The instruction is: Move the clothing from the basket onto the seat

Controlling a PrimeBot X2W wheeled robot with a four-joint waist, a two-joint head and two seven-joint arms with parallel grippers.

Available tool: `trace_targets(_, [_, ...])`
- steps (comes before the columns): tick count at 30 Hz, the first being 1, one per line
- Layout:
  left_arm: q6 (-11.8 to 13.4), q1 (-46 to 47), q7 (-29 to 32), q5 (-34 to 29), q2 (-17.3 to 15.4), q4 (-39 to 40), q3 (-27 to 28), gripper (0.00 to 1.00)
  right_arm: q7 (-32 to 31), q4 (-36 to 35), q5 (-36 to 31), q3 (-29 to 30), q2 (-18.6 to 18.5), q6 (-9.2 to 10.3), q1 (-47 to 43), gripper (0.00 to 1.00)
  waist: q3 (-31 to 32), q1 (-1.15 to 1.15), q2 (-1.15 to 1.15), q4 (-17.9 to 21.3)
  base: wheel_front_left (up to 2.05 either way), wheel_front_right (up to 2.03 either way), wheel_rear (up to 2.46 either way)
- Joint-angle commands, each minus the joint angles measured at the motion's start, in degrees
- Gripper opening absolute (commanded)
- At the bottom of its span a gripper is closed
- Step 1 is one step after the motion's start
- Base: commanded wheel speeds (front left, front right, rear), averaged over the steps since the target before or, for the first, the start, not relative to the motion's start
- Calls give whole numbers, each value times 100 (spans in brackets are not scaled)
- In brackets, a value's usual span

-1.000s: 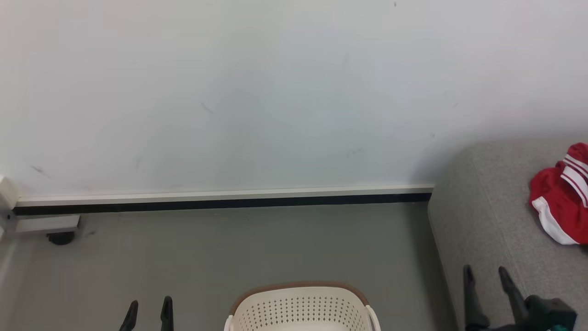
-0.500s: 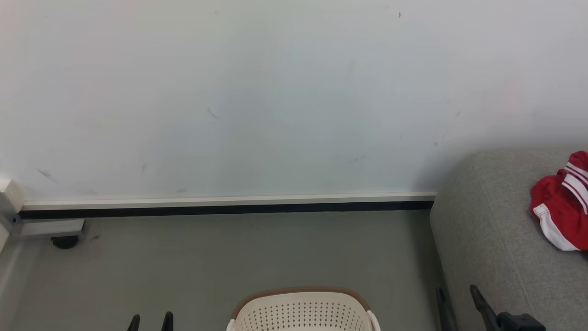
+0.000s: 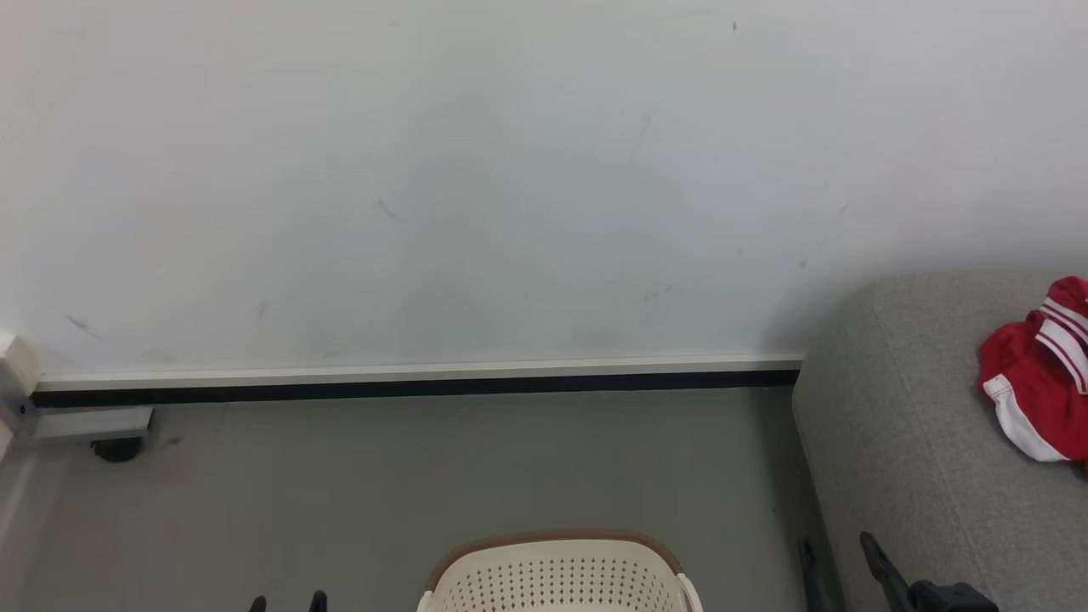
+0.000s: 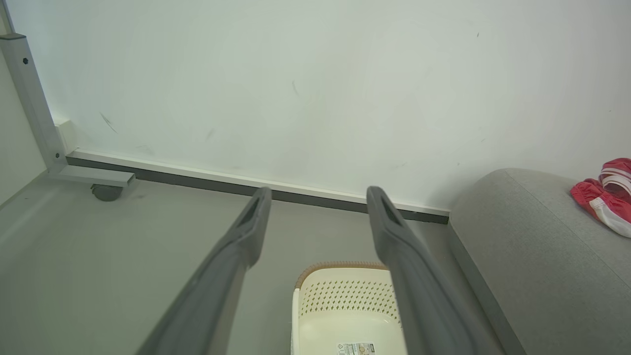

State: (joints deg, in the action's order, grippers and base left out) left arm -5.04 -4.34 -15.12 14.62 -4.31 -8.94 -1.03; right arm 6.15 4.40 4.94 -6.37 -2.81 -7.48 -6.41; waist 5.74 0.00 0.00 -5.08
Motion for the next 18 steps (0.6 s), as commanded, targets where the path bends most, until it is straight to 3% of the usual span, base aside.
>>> trace_targets(1, [-36, 51, -7, -38, 6, -48, 1, 100, 39, 17, -8, -7, 5, -3, 18, 100, 5, 0, 0, -4, 0, 0, 0])
trace_targets(14, [-71, 106, -7, -58, 62, -128, 29, 100, 56, 161, 45, -34, 6, -3, 118, 100, 35, 0, 0, 37, 0, 0, 0])
trace_targets(15, [-49, 84, 1, -22, 66, -119, 22, 0, 43, 159, 19, -22, -1, 0, 116, 0, 35, 0, 0, 38, 0, 0, 0])
trace_targets(18, [-46, 55, 27, 17, 100, -265, 31, 0, 41, 290, 43, -26, -1, 0, 44, 0, 36, 0, 0, 42, 0, 0, 0])
